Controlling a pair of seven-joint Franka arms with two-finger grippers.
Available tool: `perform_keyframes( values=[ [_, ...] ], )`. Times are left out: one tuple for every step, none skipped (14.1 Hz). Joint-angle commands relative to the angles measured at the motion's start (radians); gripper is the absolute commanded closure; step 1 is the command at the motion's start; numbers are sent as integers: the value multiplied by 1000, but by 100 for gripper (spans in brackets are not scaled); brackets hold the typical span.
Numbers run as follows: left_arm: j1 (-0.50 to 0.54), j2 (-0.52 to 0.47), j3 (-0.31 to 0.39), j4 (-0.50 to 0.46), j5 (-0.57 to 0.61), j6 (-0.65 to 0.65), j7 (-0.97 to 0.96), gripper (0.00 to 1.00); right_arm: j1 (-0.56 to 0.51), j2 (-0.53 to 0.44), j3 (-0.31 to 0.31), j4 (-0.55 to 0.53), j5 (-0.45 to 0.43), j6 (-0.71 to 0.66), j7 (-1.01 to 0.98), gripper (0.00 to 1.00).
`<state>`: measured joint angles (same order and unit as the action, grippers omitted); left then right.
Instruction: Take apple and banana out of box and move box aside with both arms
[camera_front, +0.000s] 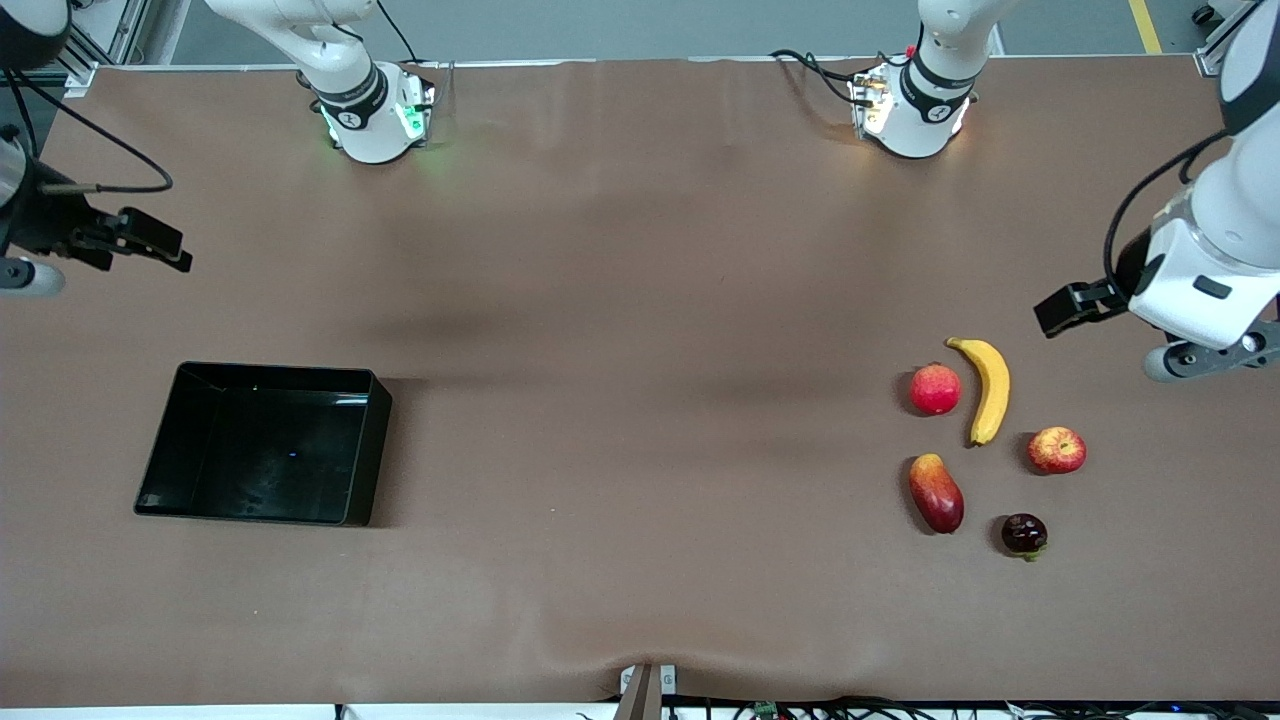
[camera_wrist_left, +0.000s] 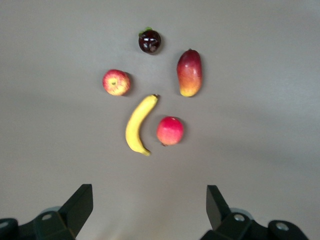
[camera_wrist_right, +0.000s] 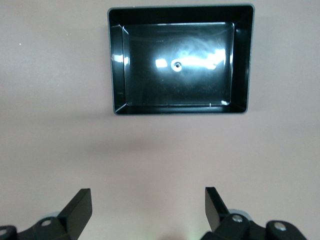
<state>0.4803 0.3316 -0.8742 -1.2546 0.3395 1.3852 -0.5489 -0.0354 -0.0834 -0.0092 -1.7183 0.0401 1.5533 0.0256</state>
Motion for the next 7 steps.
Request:
perform_keyframes(
  values=[
    [-233, -126, 355, -16, -173, 14, 30, 0, -12, -29, 8, -12, -13, -19, 30, 0],
    [-288, -143, 436, -20, -212, 14, 29, 0, -17, -29, 6, -14, -13, -19, 30, 0],
    [-330, -155, 490, -32, -235, 15, 30, 0, -24, -26, 6, -15, -13, -19, 28, 0],
    [-357, -161, 520, -37, -240, 17, 30, 0, -26, -24, 6, -15, -13, -19, 28, 0],
    [-376, -175, 538, -51, -240, 20, 30, 0, -24, -24, 6, -14, -13, -18, 23, 0],
    [-397, -187, 569, -69, -240, 26, 32, 0, -26, -22, 6, -14, -13, -10, 14, 0],
    [-428, -206, 610, -97, -241, 44, 34, 0, -26, -21, 6, -12, -13, -6, 13, 0]
  ],
)
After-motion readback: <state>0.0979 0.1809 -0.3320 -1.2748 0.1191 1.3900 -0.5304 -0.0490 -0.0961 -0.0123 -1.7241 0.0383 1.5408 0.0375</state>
